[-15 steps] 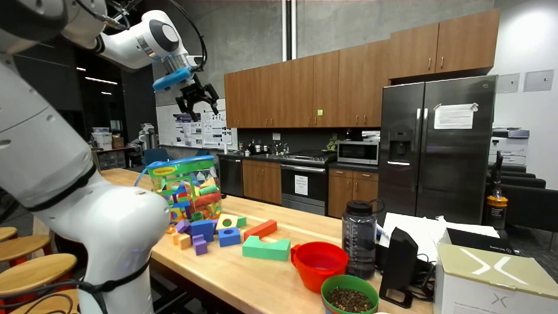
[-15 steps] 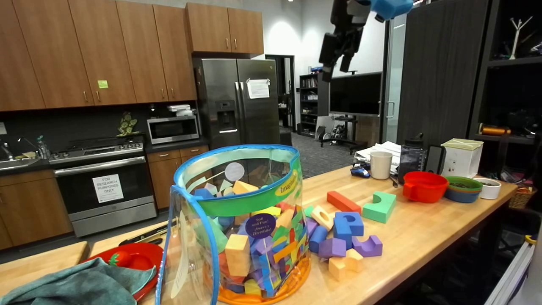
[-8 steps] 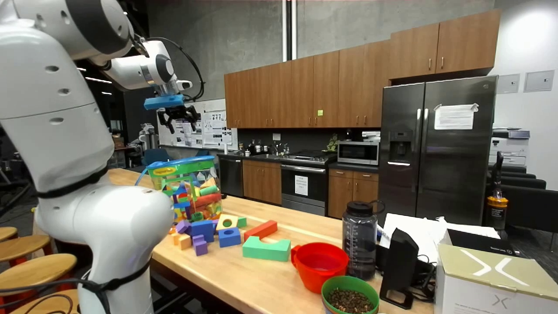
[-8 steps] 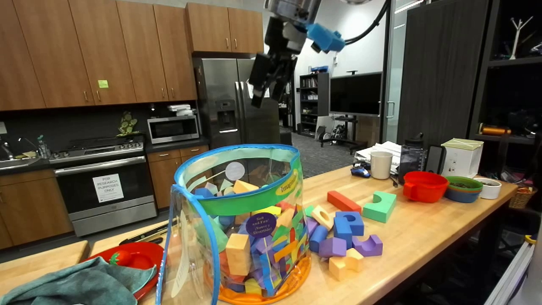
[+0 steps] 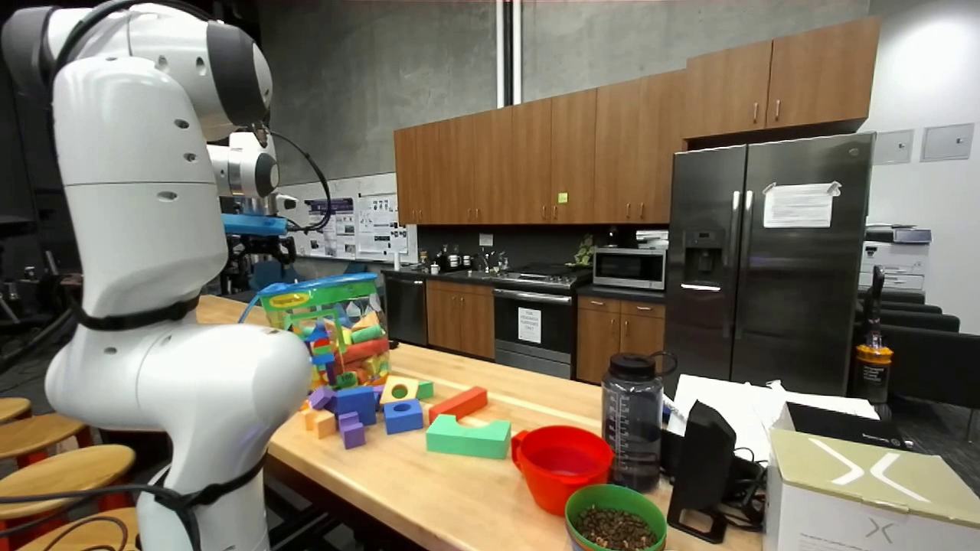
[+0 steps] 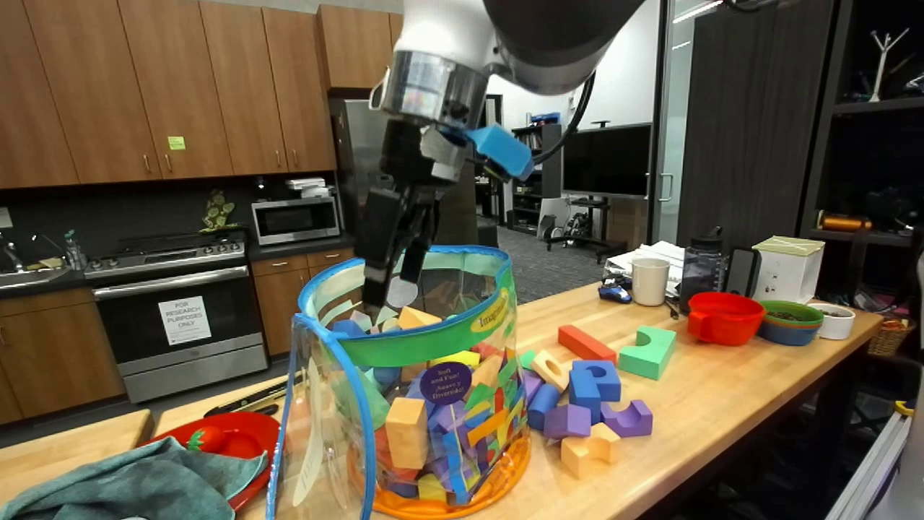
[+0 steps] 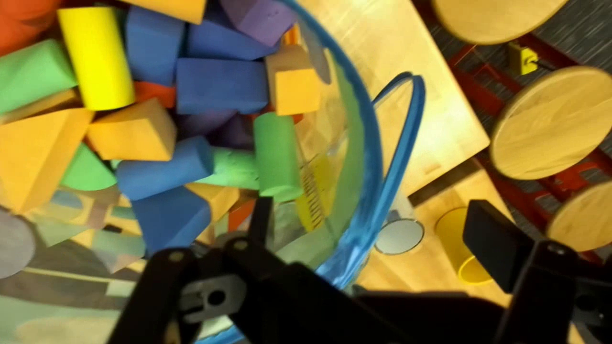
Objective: Remove one blue block from the toy bag
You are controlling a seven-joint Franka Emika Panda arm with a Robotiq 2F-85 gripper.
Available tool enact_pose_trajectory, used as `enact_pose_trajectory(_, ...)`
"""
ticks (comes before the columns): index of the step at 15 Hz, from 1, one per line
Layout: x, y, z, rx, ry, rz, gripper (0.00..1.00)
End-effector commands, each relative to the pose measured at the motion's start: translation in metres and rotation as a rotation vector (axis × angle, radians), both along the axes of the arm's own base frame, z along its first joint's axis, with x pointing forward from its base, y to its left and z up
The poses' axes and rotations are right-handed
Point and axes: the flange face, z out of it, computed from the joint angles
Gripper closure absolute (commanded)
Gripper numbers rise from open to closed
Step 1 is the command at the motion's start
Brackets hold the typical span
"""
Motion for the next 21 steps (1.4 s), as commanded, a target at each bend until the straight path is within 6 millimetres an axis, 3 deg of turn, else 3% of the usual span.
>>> enact_pose_trajectory(1,-0.008,0.016,-0.026,-0.013,0.065,0.07,0.0)
enact_pose_trajectory(5,0.004,0.011,-0.035,-0.053,0.054,0.079,0.0)
enact_pose_trajectory(6,-0.002,0.017,-0.039,-0.037,0.065,0.067,0.0)
enact_pose_trajectory(15,0.003,0.013,-0.038,-0.041,0.06,0.06,0.0)
enact_pose_trajectory(17,0.005,0.011,-0.032,-0.052,0.053,0.072,0.0)
enact_pose_trajectory(21,0.015,0.012,-0.002,-0.037,0.01,0.079,0.0)
